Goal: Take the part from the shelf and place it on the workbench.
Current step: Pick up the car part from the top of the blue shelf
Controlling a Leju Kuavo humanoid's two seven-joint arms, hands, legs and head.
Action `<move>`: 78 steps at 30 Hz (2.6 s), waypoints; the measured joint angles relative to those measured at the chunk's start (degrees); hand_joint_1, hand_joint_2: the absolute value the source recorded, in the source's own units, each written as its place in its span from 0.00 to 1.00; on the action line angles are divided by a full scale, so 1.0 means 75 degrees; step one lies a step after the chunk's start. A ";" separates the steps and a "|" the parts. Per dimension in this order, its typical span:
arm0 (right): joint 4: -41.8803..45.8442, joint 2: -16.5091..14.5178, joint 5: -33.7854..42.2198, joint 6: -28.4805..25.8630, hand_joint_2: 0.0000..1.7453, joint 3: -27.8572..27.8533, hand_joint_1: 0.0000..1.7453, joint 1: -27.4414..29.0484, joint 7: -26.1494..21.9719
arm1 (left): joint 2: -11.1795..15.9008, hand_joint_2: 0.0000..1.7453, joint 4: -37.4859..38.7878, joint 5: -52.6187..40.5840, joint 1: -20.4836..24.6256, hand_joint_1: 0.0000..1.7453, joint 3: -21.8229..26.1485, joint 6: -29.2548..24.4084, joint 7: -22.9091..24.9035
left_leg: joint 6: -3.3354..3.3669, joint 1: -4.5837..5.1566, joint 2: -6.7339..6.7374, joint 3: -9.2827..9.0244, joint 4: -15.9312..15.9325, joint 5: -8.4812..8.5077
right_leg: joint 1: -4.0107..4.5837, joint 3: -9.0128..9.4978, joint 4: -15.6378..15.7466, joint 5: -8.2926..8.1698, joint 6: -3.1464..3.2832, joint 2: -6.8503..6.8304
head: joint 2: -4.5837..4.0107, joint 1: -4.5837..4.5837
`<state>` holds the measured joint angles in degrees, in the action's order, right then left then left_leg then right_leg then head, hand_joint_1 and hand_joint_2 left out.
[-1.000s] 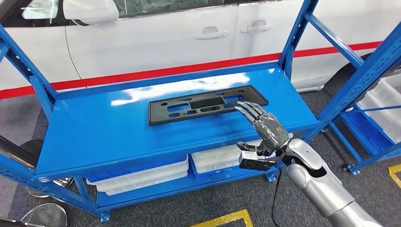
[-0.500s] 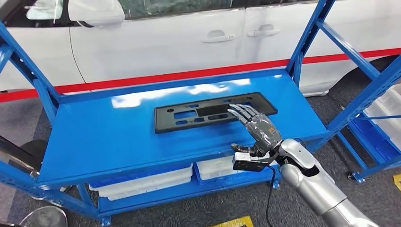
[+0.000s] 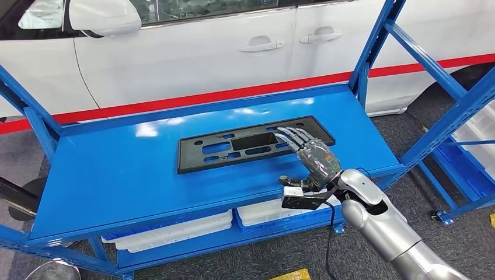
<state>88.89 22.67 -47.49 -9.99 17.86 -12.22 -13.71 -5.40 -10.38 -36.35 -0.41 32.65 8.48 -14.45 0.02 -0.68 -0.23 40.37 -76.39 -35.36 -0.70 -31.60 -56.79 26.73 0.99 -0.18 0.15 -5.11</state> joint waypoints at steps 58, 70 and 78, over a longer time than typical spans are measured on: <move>-0.1542 -0.0864 -0.0982 0.0112 1.00 0.1172 0.00 -0.0988 0.0807 | -0.0492 0.00 0.0006 -0.0411 0.0094 0.00 0.0037 -0.0060 0.0102 | 0.0203 0.0062 -0.0015 -0.1403 0.2515 0.0925 | 0.0036 -0.0426 -0.0109 -0.0288 -0.0210 0.0034 | 0.0000 -0.0006; -0.2939 -0.1249 -0.1618 -0.0536 1.00 0.1187 0.61 -0.1410 0.1114 | -0.0501 0.00 0.0006 -0.0517 0.0102 0.00 0.0157 -0.0020 0.0177 | 0.0202 0.0062 -0.0015 -0.1428 0.2514 0.0925 | 0.0036 -0.0415 -0.0108 -0.0288 -0.0210 0.0036 | 0.0000 -0.0006; -0.3724 -0.1314 -0.1654 -0.0793 1.00 0.1117 0.76 -0.1505 0.1075 | -0.0501 0.00 0.0005 -0.0565 0.0103 0.00 0.0195 -0.0009 0.0181 | 0.0200 0.0063 -0.0015 -0.1477 0.2515 0.0914 | 0.0036 -0.0352 -0.0100 -0.0282 -0.0218 0.0036 | 0.0000 -0.0006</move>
<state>60.96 12.81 -59.90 -15.94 26.24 -23.50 -5.64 -9.16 -10.34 -40.58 0.36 34.12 8.41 -13.09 1.52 -0.21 -0.34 29.29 -57.53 -28.51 -0.43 -34.24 -57.54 24.61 -0.65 0.09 0.15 -5.16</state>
